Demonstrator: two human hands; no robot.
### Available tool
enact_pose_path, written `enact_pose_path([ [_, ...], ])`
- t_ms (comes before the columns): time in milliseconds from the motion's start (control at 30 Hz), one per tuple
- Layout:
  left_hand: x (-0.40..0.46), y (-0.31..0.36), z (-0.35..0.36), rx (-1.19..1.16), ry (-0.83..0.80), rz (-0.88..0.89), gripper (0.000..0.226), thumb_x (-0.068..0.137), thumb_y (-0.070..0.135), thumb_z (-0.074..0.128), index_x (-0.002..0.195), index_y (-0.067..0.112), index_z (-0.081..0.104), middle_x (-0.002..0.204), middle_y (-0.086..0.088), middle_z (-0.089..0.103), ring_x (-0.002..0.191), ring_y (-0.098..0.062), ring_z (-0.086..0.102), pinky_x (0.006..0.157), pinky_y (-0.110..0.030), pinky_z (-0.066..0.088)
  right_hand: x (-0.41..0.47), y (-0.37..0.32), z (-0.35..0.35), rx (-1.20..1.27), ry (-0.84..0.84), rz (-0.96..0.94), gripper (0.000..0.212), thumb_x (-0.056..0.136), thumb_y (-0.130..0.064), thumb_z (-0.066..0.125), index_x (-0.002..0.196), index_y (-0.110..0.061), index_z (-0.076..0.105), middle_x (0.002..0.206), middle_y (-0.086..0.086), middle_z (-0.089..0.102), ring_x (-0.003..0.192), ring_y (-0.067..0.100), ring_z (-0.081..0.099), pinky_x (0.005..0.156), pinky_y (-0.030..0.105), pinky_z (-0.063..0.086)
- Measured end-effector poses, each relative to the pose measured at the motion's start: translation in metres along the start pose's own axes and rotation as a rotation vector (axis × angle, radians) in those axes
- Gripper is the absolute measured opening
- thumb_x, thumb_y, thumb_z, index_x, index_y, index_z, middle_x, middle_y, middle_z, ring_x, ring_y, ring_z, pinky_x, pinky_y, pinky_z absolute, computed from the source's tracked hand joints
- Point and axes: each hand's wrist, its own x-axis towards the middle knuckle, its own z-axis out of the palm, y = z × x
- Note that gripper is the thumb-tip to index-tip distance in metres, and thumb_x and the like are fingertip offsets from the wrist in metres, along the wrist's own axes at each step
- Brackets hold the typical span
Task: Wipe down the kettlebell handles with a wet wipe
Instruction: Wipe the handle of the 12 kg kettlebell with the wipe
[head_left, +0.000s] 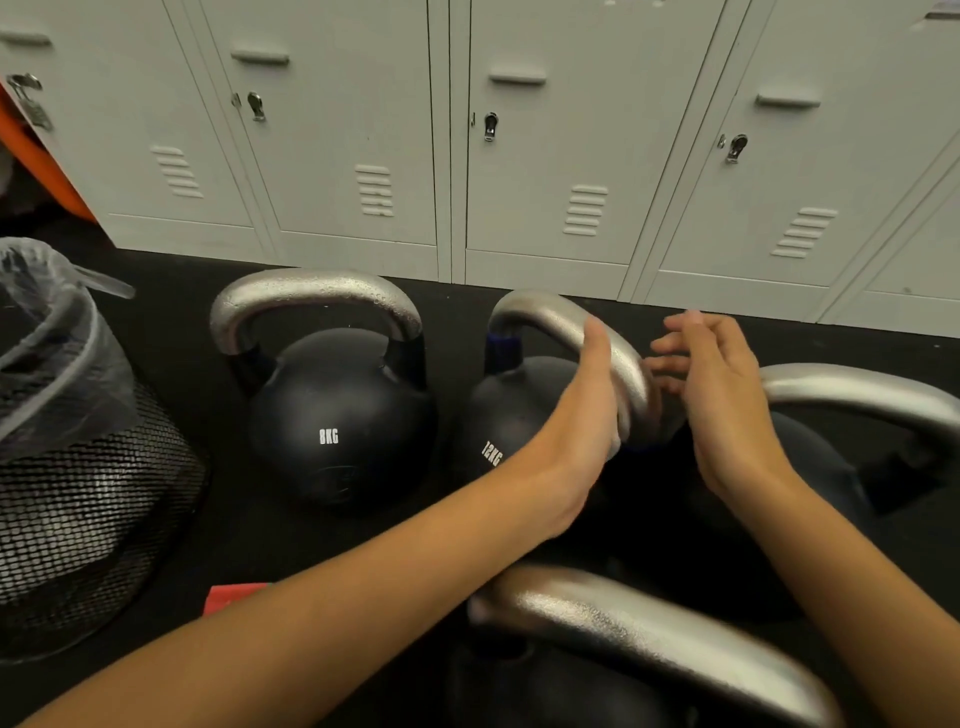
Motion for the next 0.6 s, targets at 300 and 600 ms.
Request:
enact_pose_path([
  [300, 0.005, 0.014, -0.007, -0.188, 0.024, 0.064, 0.056, 0.101, 0.048, 0.034, 0.140, 0.008, 0.039, 0.089, -0.004, 0.068, 0.081, -0.010, 0.067, 0.075, -0.026, 0.052, 0.001, -0.015, 0.002, -0.092, -0.150, -0.016, 0.010, 0.100, -0.027, 0.051, 0.099, -0.024, 0.061, 0.097, -0.001, 0.066, 0.090, 0.010, 0.063, 0.079, 0.022, 0.046],
  [600, 0.038, 0.011, -0.002, 0.669, 0.209, 0.419, 0.065, 0.103, 0.044, 0.019, 0.152, 0.015, -0.012, 0.156, -0.001, -0.030, 0.141, -0.015, -0.030, 0.118, -0.042, -0.012, -0.003, -0.017, -0.003, -0.101, -0.201, -0.005, 0.011, 0.100, -0.028, 0.052, 0.102, -0.025, 0.062, 0.097, -0.001, 0.067, 0.083, 0.010, 0.062, 0.075, 0.026, 0.047],
])
